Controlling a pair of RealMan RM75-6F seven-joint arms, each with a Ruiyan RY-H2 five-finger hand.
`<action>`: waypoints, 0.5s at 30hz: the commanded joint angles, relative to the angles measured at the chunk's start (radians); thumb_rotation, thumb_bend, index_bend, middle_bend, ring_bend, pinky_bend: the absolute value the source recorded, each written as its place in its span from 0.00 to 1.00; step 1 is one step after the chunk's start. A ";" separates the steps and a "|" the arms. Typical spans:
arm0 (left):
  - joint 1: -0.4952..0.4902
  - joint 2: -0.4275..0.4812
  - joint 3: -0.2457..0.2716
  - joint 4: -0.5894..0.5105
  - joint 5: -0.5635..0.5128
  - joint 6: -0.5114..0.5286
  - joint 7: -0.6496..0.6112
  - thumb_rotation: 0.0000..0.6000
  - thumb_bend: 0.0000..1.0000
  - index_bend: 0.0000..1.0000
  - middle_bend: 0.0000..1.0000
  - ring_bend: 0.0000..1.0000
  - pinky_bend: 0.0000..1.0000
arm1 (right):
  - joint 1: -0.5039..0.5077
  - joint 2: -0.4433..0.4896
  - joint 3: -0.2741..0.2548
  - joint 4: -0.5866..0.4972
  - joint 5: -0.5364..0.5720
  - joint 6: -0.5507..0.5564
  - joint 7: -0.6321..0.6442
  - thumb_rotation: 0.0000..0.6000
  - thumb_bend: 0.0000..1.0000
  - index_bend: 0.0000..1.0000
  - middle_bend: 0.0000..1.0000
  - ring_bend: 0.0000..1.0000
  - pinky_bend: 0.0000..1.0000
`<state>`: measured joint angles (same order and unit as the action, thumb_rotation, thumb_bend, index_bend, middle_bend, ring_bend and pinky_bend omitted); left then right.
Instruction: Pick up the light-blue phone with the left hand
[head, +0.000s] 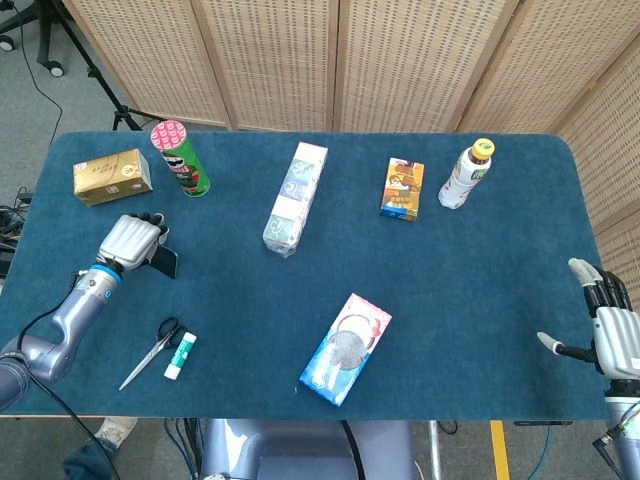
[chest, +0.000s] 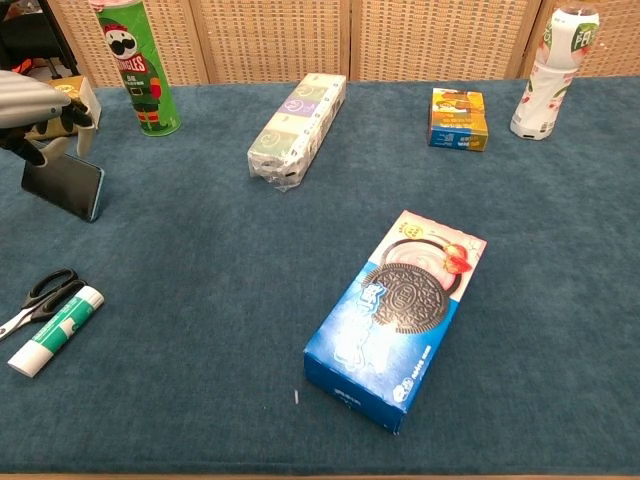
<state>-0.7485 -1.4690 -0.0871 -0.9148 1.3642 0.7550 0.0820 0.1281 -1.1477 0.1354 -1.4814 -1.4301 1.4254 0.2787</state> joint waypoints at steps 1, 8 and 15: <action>-0.012 -0.035 -0.020 0.041 -0.018 0.019 0.030 1.00 0.54 0.26 0.06 0.09 0.25 | 0.000 -0.001 -0.001 0.000 -0.001 0.000 -0.002 1.00 0.00 0.00 0.00 0.00 0.00; -0.029 -0.101 -0.062 0.128 -0.048 0.052 0.024 1.00 0.07 0.00 0.00 0.00 0.04 | 0.002 -0.002 0.001 0.002 0.006 -0.006 -0.004 1.00 0.00 0.00 0.00 0.00 0.00; 0.041 -0.039 -0.099 0.030 -0.031 0.231 -0.147 1.00 0.00 0.00 0.00 0.00 0.03 | 0.002 -0.002 0.003 0.005 0.008 -0.005 -0.002 1.00 0.00 0.00 0.00 0.00 0.00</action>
<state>-0.7507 -1.5521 -0.1732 -0.8225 1.3203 0.9037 0.0067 0.1301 -1.1499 0.1383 -1.4768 -1.4220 1.4207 0.2771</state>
